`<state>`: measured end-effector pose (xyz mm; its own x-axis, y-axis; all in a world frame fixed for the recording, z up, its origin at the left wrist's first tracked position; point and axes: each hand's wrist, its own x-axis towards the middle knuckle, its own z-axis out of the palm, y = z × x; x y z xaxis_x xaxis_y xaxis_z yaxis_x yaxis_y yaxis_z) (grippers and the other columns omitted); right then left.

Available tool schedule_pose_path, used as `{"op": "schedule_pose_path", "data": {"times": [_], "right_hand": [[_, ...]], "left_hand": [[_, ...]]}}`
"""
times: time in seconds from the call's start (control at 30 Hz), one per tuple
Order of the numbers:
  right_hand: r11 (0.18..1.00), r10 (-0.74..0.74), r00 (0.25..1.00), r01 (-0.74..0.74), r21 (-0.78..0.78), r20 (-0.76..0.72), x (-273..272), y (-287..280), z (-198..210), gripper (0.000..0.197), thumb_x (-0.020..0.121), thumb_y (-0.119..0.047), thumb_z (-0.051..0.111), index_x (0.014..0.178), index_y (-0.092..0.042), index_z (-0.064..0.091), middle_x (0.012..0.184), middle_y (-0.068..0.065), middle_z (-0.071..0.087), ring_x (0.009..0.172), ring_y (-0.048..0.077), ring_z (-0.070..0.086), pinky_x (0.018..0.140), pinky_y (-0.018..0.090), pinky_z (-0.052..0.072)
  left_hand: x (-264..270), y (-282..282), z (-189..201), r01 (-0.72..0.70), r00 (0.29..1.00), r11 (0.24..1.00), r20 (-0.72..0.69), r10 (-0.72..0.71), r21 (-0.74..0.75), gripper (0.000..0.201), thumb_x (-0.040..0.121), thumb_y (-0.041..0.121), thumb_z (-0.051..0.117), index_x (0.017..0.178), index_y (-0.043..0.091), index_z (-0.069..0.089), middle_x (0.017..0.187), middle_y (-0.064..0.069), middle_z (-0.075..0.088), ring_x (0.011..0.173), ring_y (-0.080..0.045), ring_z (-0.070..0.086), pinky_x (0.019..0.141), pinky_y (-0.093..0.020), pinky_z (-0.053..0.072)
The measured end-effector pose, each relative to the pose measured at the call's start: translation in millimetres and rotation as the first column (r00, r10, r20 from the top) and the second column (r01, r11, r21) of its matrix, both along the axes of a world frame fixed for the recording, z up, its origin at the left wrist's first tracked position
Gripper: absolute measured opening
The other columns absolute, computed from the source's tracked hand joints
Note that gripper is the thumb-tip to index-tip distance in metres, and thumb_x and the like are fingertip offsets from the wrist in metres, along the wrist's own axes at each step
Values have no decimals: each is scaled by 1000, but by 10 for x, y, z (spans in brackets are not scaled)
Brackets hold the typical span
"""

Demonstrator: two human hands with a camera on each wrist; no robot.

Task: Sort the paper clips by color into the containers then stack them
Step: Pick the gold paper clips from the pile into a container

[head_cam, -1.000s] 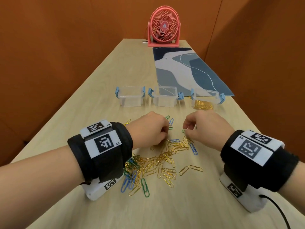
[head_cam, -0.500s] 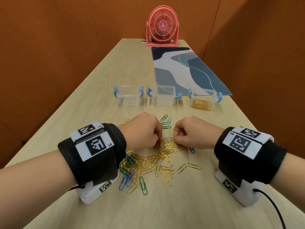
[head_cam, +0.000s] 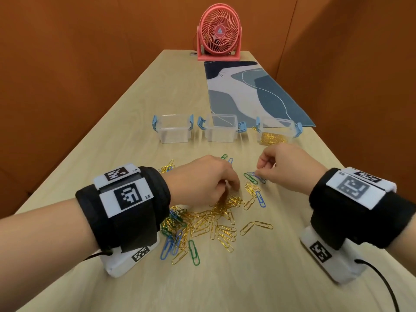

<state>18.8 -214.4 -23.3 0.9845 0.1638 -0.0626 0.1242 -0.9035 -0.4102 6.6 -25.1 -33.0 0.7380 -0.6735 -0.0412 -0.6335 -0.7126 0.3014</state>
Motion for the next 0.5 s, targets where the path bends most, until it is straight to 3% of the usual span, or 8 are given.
{"op": "schedule_pose_path", "data": {"times": [0.1, 0.17, 0.3, 0.4, 0.43, 0.5], "right_hand": [[998, 69, 997, -70, -1, -31, -151, 23, 38, 4, 78, -19, 71, 75, -18, 69, 68, -9, 60, 68, 8, 54, 55, 15, 36], [997, 77, 991, -80, -20, -109, -224, 35, 39, 7, 73, -18, 75, 73, -20, 69, 69, -8, 63, 68, 7, 55, 58, 17, 40], [996, 15, 988, -29, -90, -156, -226, -31, 36, 10, 78, -11, 67, 79, -20, 71, 78, -5, 67, 77, 12, 60, 73, 25, 50], [996, 61, 996, -65, -61, -66, -261, -39, 74, 8, 79, -18, 67, 84, -25, 66, 84, -7, 64, 75, 9, 57, 65, 17, 44], [993, 113, 992, -115, -37, -58, -291, -5, 90, 14, 76, -25, 71, 88, -27, 65, 86, -9, 62, 72, 5, 54, 61, 14, 39], [977, 205, 972, -210, -27, -118, -362, 89, 88, 44, 65, -40, 80, 104, -31, 61, 92, -12, 56, 73, 3, 50, 62, 15, 38]], "left_hand": [[4, -89, 3, 83, 997, 993, -6, -82, 79, 46, 89, 6, 41, 128, 26, 54, 129, 10, 53, 119, -11, 42, 105, -29, 34], [9, -148, 13, 137, 991, 978, -15, -136, 155, 51, 88, 5, 40, 134, 26, 48, 136, 10, 48, 121, -14, 39, 107, -32, 32], [-2, -63, 1, 126, 992, 990, -41, -124, 70, 48, 85, 1, 41, 120, 26, 61, 125, 9, 55, 116, -10, 43, 103, -31, 37], [-63, 119, 9, 57, 998, 998, -40, -57, 6, 37, 88, 7, 45, 114, 25, 64, 116, 9, 58, 110, -6, 48, 100, -27, 39], [-78, 199, 18, 9, 1000, 1000, -13, -9, -11, 32, 91, 13, 47, 116, 26, 62, 116, 10, 57, 108, -5, 49, 98, -25, 40], [-87, 362, 36, -87, 995, 996, 38, 88, -33, 29, 93, 25, 48, 120, 27, 59, 117, 10, 56, 106, -5, 51, 95, -21, 40]]}}
